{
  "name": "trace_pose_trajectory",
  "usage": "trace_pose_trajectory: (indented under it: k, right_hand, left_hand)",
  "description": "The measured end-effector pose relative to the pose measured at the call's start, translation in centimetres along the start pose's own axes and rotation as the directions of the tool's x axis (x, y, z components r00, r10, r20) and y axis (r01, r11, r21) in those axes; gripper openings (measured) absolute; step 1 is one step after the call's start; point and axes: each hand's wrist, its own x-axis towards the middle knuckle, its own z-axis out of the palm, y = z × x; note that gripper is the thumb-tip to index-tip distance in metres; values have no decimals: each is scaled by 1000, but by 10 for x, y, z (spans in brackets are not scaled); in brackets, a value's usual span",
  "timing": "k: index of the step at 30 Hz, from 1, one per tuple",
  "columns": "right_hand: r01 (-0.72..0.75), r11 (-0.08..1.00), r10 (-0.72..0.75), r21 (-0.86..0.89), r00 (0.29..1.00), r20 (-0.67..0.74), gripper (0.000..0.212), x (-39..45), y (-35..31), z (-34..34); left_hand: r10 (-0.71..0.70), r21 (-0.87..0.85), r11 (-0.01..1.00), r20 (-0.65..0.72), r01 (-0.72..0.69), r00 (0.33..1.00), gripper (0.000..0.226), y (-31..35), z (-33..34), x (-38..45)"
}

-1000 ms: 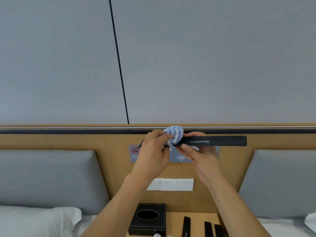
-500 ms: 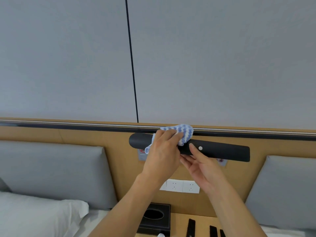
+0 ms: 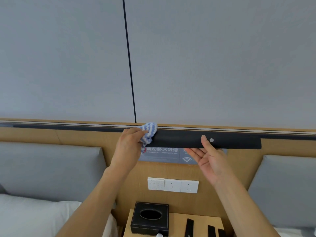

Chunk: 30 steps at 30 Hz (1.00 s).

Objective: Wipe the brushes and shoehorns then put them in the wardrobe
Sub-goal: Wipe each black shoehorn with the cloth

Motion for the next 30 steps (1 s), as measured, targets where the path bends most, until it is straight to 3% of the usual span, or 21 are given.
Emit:
trace_pose_trajectory:
  k: [4,9,12,16,20,25,30]
  right_hand:
    - [-21,999,21,-40,1000,-4,49,4,-4,3]
    - [-48,996,46,-73,998,-34,51,11,-10,10]
    - [-66,969,57,-239,997,-44,52,13,-9,18]
    - [-106,846,129,-522,992,8,51,12,-3,28]
    - [-15,800,136,-600,978,158,47,9,-4,29]
    - [99,815,141,-572,922,360,38,8,-13,22]
    - [227,702,24,-675,940,342,30,8,-13,22]
  left_hand:
    - [-17,-57,998,93,23,995,37,-9,-3,-5]
    - [78,-110,992,178,-59,981,34,3,3,-20]
    - [157,-166,978,174,-128,972,33,21,8,-20]
    - [186,-272,950,91,-155,978,34,50,14,-10]
    - [117,-326,939,9,-107,993,36,64,12,3]
    - [129,-318,938,-47,-137,991,34,71,6,11]
    - [171,-277,944,-57,-180,984,32,78,2,22]
